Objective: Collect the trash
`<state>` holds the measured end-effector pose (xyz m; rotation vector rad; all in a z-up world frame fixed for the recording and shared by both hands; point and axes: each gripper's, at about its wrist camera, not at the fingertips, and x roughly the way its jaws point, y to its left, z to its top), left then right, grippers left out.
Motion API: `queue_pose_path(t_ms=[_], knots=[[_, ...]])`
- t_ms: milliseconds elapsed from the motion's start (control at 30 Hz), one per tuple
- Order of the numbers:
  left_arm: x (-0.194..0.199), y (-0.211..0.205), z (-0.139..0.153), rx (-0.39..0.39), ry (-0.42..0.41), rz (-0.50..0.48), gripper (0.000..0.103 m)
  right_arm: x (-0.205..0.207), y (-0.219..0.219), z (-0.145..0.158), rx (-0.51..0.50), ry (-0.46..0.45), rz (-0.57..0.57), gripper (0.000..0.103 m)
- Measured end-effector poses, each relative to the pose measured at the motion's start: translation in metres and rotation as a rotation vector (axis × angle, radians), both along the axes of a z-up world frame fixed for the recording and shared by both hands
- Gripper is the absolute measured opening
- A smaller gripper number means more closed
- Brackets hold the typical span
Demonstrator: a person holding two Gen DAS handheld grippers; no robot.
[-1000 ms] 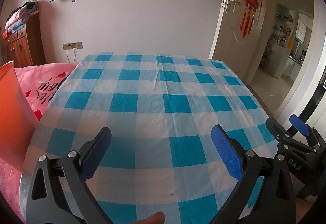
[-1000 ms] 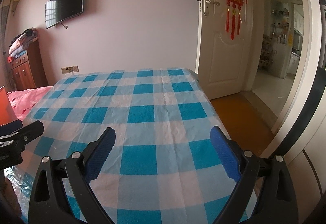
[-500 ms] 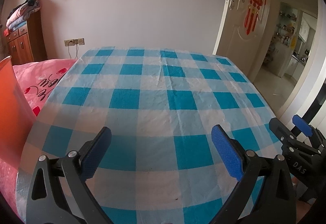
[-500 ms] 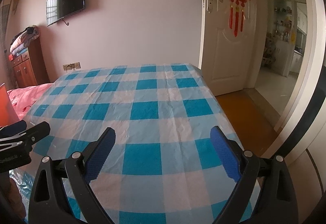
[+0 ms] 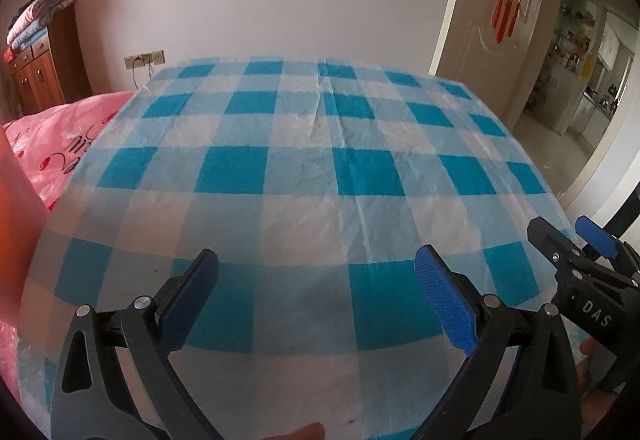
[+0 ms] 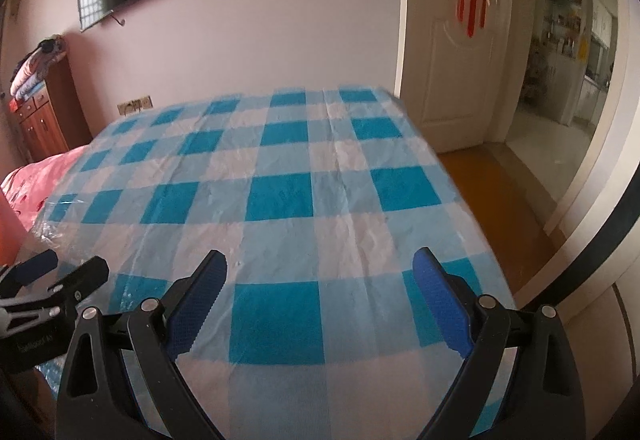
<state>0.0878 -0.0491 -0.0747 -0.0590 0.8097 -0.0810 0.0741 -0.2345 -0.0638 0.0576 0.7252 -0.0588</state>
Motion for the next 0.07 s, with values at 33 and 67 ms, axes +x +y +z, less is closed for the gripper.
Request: queue_pose_path(t_ms=[33,67], knots=[[0.0033,-0.0011,-0.0024,-0.002,0.008,-0.001,0.099,0.0050,0.0001,-0.0024,-0.003,0.014,-0.003,0.093],[0.0055,-0.0029,-0.0044,0.000,0.015,0.000,0.099,0.0087,0.0003,-0.0043,-0.007,0.024,-0.004,0.093]])
